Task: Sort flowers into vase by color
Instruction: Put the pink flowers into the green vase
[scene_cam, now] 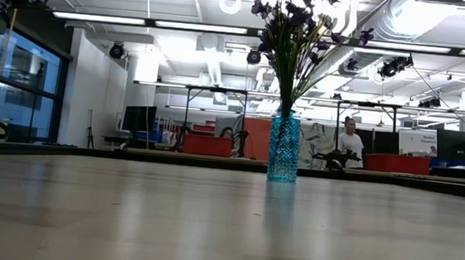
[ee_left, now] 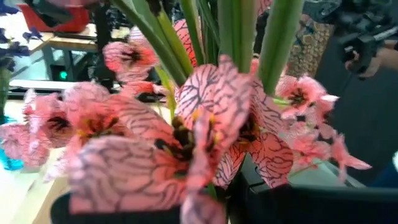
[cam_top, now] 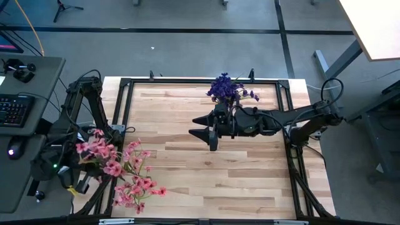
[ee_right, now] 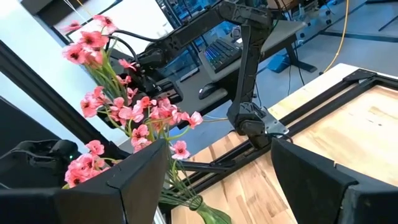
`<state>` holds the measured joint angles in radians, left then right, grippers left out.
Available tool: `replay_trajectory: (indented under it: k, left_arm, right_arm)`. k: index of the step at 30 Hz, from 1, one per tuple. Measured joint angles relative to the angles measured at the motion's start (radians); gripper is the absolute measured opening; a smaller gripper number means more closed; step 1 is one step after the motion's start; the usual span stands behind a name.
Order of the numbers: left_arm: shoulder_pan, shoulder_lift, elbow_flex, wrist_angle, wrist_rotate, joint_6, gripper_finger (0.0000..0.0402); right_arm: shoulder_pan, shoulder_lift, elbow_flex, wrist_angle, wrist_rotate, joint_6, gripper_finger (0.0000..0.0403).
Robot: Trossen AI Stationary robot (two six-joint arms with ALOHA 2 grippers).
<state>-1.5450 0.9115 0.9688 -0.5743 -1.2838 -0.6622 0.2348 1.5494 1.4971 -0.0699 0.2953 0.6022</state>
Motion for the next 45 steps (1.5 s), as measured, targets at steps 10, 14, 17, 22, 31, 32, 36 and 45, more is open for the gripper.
replay_trajectory:
  k: [10,14,17,22,31,32,36,45]
  left_arm:
    - [0.085,0.001,-0.055,0.002,-0.012,0.027,0.0]
    - [0.109,0.001,-0.055,0.012,-0.011,0.031,0.0]
    - [0.12,0.001,-0.055,0.043,0.001,0.073,0.0]
    - [0.12,-0.006,-0.054,0.18,0.046,0.186,0.0]
    - [0.141,0.002,-0.054,0.195,0.096,0.229,0.0]
    - [0.148,0.006,-0.054,0.187,0.096,0.229,0.0]
    - [0.179,0.027,-0.054,0.176,0.109,0.228,0.0]
    - [0.198,0.064,-0.054,0.173,0.177,0.194,0.0009]
  right_arm:
    - [0.0,0.0,0.0,0.0,-0.004,0.0,0.0282]
    - [0.0,0.0,0.0,0.0,-0.004,0.0,0.0282]
    - [0.0,0.0,0.0,0.001,-0.004,0.0,0.0282]
    - [0.0,0.0,0.0,0.0,-0.004,0.0,0.0282]
    - [0.0,0.0,0.0,0.0,-0.004,0.0,0.0282]
    - [0.001,0.0,0.0,0.0,-0.004,0.0,0.0282]
    - [0.002,0.0,0.0,0.0,-0.004,0.003,0.0282]
    - [0.002,0.0,0.0,0.0,-0.003,0.003,0.0282]
